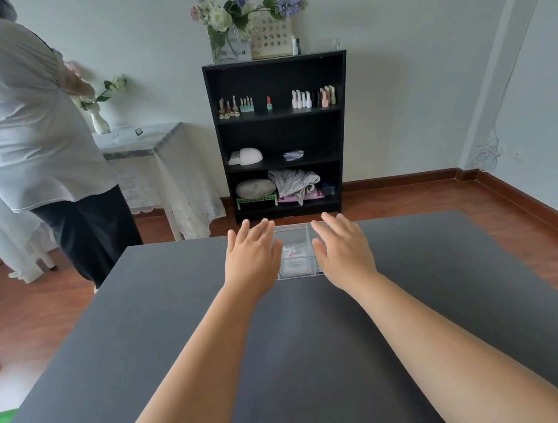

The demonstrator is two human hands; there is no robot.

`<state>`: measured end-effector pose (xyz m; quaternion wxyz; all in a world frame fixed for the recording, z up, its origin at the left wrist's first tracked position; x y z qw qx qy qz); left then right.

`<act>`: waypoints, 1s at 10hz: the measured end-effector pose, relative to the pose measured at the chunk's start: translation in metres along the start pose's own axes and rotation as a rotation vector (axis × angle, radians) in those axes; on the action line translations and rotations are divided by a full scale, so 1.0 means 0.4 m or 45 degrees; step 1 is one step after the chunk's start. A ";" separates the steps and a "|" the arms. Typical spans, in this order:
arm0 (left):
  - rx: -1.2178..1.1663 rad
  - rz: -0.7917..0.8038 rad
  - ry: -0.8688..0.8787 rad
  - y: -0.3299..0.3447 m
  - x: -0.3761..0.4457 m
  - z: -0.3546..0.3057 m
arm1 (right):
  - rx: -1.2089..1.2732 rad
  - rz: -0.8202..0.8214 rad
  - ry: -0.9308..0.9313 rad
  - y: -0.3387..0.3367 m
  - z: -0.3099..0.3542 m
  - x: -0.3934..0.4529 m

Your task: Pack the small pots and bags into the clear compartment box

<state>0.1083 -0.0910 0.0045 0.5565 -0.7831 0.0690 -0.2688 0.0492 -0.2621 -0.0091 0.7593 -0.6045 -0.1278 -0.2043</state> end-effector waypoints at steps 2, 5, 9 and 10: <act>-0.005 0.133 0.002 0.031 0.001 0.008 | 0.009 0.086 0.066 0.021 -0.016 0.001; 0.002 0.116 -0.011 0.046 -0.006 0.013 | 0.153 0.070 0.143 0.031 -0.018 -0.007; -0.019 0.133 0.027 0.028 -0.022 0.017 | 0.278 0.090 0.133 0.003 -0.015 -0.026; -0.042 0.023 0.035 0.018 -0.046 0.028 | 0.638 -0.189 0.220 -0.064 -0.016 -0.028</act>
Point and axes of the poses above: each hand's wrist, its own x-axis towards the middle knuckle, its own y-axis out of the palm, z = x × y, the point moved 1 cm from there along x, towards the middle knuckle, and after that the axes turned 2 degrees about -y, right-handed, at the moved point
